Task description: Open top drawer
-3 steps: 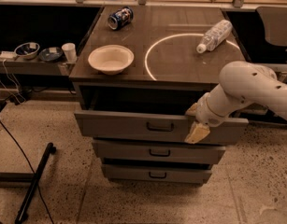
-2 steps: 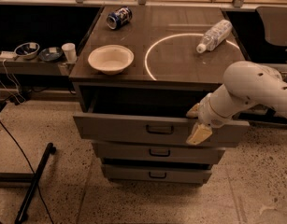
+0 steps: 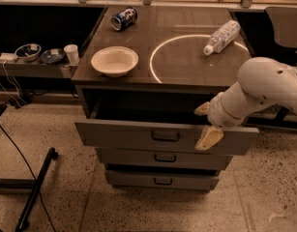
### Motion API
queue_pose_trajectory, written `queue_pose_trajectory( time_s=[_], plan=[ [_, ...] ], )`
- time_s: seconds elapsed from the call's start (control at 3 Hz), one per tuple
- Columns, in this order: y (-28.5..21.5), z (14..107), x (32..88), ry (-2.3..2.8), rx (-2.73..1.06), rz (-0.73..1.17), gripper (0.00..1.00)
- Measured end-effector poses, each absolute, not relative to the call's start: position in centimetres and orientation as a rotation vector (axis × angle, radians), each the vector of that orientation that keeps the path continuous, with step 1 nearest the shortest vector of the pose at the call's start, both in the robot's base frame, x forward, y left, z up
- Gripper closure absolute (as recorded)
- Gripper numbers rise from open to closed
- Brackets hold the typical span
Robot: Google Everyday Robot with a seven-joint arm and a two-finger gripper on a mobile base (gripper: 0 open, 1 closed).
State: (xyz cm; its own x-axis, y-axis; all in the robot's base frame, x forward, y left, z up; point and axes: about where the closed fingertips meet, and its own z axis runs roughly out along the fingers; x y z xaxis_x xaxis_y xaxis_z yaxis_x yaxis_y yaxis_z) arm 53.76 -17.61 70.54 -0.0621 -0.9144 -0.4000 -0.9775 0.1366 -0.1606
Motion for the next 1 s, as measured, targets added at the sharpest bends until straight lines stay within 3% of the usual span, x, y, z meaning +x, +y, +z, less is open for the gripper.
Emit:
queue_pose_trajectory(
  time_s=[0.67, 1.0],
  plan=[
    [-16.6, 69.0, 53.3, 2.022, -1.889, 0.229, 0.42],
    [-16.8, 68.6, 53.1, 2.019, -1.912, 0.241, 0.6]
  ],
)
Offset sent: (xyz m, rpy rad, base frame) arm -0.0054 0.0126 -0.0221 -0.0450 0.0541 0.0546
